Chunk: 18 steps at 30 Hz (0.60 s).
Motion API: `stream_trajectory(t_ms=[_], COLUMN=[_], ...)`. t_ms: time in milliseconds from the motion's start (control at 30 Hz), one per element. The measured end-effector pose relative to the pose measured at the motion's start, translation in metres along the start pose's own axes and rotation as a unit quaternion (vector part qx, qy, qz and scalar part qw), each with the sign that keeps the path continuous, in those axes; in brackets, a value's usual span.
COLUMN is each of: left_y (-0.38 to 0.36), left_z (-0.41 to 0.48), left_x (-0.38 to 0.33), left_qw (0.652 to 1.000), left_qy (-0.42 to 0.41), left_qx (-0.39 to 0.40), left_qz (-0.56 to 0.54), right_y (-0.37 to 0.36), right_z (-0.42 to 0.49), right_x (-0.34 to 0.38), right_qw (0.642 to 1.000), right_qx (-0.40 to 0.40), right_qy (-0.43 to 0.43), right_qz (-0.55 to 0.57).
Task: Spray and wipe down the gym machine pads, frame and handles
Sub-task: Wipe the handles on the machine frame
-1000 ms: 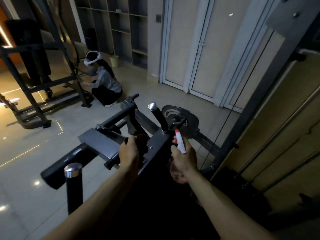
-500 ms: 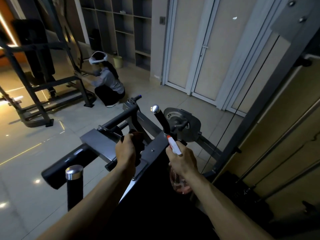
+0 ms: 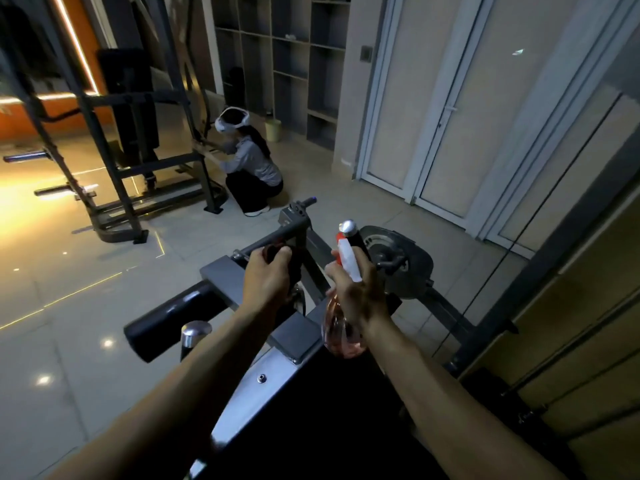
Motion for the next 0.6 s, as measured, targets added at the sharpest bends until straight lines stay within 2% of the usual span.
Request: stream_trajectory(t_ms=[100,233,333,467,600], left_y=[0.020,0.043,0.057,0.052,0.022], left_z=[0.009,0.013,0.016,0.015,0.007], left_x=[-0.022,-0.035,-0.038,-0.040,-0.049], left_qw=[0.998,0.996,0.995,0.994,0.995], left_qy=[-0.042,-0.068,-0.072,-0.089,-0.096], left_qx=[-0.030,-0.047,-0.063,-0.057,-0.013], left_qz=[0.034,0.044,0.028,0.012,-0.007], right_y=[-0.031,-0.069,-0.086,-0.082,-0.057], right_z=[0.008,0.008,0.006,0.011,0.005], right_x=[0.014,0.011,0.000,-0.010,-0.015], right_qw=[0.998,0.996,0.993,0.989,0.972], right_qx=[0.014,0.077,0.094,0.109,0.203], right_qy=[0.023,0.053,0.067,0.078,0.108], right_qz=[0.051,0.001,-0.020,-0.065,-0.054])
Point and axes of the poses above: each hand's wrist, its own z-axis towards the middle knuckle, its own y-axis out of the back of the hand, x = y × z, the point moved 1 cm from there along z, towards the middle knuckle, and after that the axes turned 9 degrees about -z, right-handed, at the moved point
